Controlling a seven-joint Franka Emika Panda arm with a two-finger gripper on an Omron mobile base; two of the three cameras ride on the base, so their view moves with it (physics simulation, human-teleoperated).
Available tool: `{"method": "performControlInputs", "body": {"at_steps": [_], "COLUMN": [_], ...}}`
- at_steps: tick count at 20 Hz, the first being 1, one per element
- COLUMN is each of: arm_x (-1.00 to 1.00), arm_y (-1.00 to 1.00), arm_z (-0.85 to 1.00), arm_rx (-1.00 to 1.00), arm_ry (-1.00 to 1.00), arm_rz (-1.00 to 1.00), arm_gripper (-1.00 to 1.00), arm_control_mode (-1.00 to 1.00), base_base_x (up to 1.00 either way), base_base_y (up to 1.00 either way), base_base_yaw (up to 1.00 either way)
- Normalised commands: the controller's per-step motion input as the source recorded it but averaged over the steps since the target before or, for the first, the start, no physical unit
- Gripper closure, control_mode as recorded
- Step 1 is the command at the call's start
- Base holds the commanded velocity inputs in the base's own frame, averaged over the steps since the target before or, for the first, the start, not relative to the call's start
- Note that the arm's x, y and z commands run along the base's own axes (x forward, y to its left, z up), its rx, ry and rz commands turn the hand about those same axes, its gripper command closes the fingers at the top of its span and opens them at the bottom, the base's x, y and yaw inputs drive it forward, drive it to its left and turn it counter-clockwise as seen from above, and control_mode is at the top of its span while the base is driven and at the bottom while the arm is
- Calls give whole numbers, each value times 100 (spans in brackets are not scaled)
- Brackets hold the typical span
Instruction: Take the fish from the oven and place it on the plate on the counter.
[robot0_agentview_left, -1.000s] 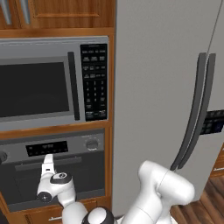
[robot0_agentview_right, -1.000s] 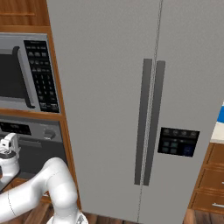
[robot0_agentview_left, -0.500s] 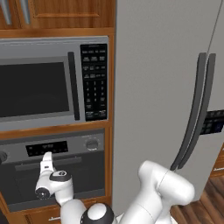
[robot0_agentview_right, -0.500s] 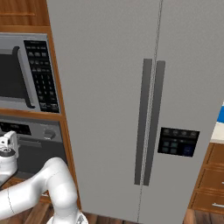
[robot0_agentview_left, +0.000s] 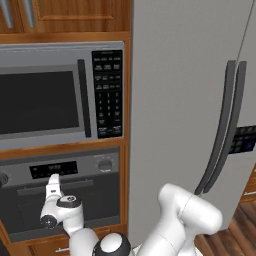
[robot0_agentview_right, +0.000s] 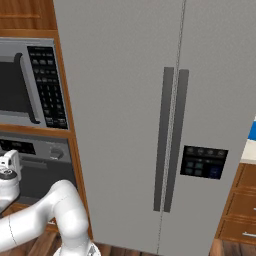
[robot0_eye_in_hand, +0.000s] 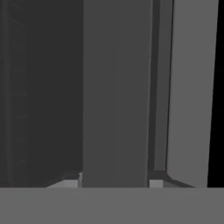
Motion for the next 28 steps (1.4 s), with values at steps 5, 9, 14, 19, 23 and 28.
{"method": "performControlInputs", "body": {"at_steps": [5, 9, 14, 19, 23, 28], "arm_x": [-36, -58, -69, -72, -73, -74], "arm_y": [8, 5, 4, 3, 0, 0], "arm_z": [-26, -42, -57, -66, -73, -85], "arm_rx": [-1, -3, -5, -6, -6, -8], "arm_ry": [1, 5, 9, 11, 12, 7], "arm_rz": [0, 0, 0, 0, 0, 0], "arm_gripper": [100, 100, 100, 100, 100, 100], "arm_control_mode": [-100, -100, -100, -100, -100, -100], "base_base_x": [0, 0, 0, 0, 0, 0], "base_base_y": [0, 0, 0, 0, 0, 0], "base_base_yaw": [0, 0, 0, 0, 0, 0]}}
